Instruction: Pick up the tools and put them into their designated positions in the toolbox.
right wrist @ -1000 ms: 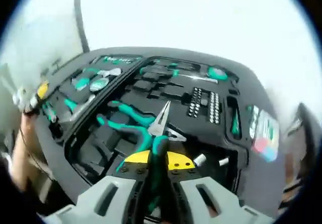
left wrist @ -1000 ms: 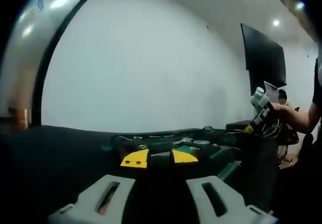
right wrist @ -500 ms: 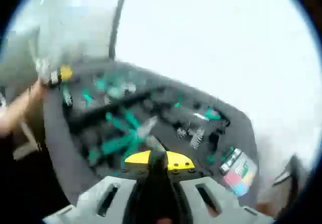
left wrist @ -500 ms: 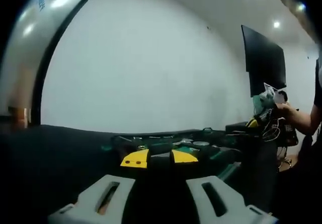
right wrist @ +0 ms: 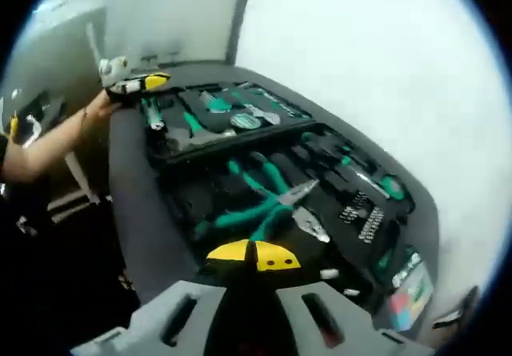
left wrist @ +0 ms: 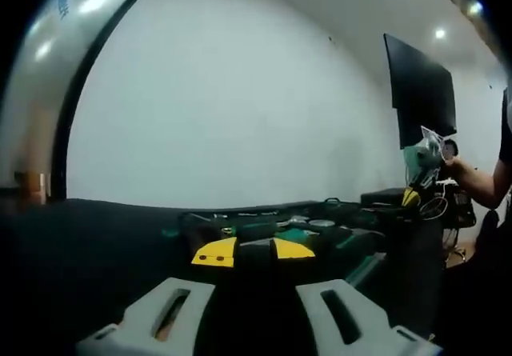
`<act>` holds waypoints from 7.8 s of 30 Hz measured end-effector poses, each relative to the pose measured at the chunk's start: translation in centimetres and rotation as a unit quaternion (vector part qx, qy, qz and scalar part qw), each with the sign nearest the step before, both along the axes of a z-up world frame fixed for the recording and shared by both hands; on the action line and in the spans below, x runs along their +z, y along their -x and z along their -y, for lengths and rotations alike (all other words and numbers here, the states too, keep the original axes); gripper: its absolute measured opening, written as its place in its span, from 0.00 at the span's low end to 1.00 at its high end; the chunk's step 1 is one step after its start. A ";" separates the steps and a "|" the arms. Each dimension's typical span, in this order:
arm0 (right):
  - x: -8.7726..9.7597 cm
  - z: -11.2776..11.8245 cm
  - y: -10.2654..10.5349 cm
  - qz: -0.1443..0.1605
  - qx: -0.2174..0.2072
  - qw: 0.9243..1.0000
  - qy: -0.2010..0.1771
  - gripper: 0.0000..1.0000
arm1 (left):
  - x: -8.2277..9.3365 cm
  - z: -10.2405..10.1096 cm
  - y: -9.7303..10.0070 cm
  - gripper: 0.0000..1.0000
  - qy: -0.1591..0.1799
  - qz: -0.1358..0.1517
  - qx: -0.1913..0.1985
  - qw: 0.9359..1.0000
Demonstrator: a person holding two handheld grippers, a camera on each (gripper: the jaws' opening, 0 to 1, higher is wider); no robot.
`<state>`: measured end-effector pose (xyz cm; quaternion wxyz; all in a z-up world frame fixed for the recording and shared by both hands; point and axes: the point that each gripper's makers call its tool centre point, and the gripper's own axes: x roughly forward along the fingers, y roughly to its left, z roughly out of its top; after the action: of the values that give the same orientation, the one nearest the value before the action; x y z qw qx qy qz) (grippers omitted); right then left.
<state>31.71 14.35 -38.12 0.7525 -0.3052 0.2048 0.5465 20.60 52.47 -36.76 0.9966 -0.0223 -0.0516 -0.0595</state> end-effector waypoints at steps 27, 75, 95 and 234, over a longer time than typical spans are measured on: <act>1.4 0.6 -0.7 -0.238 -0.066 0.964 -0.103 0.00 | 0.0 0.5 0.1 0.16 -0.002 -0.005 -0.001 1.000; -2.0 0.9 -3.9 -0.263 -0.314 0.911 -0.059 0.07 | 0.0 0.3 -0.1 0.16 -0.001 -0.007 -0.006 1.000; 0.0 -2.0 1.7 -0.122 -0.062 0.990 0.032 0.07 | 0.3 -0.2 0.0 0.16 0.004 0.000 -0.008 1.000; 3.8 5.4 -8.4 0.074 -0.216 0.907 -0.353 0.00 | -2.2 36.7 -9.4 0.02 -0.046 -0.242 -0.356 0.902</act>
<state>40.08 8.98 -34.31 0.9235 -0.0068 0.0031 0.3835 30.04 15.81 -39.00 0.8909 -0.0068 0.2054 -0.4050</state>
